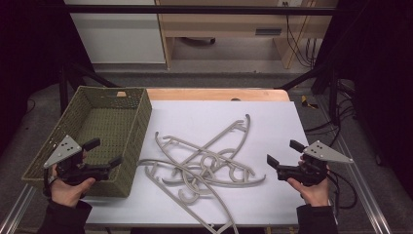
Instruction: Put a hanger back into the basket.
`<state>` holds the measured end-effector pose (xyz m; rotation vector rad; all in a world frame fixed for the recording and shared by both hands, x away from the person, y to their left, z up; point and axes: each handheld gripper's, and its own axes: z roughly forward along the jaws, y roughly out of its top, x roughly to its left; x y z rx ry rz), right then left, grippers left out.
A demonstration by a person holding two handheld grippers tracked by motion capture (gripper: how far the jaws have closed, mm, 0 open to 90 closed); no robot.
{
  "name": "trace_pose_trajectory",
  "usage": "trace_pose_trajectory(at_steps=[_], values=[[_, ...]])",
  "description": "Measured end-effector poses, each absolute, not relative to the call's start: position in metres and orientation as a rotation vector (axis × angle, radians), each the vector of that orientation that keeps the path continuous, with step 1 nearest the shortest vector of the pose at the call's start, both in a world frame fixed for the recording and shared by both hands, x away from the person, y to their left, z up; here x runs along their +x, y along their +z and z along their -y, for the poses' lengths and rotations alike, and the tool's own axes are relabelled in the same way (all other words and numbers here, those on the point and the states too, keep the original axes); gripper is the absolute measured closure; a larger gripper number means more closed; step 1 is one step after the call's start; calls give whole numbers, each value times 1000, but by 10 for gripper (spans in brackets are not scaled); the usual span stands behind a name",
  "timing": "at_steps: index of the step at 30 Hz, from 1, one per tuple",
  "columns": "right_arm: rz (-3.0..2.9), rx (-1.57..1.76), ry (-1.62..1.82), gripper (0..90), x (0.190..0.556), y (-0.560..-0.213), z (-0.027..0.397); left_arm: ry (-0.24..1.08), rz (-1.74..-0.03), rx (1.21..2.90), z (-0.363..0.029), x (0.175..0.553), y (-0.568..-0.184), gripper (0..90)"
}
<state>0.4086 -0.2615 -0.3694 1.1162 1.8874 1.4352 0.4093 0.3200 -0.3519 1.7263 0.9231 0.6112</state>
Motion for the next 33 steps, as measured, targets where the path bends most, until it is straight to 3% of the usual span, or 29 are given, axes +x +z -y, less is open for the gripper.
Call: trace_pose_trajectory(at_steps=[8,23,33], values=[[-1958,1097,1416,87,406,-363,249,605,-917,1746,-319,408,-353,23],[-2262,1018,1258,133,397,-358,171,603,-908,1764,-319,407,-352,22],[-2497,980,1012,260,400,-379,128,604,-911,1775,-317,408,-353,23]])
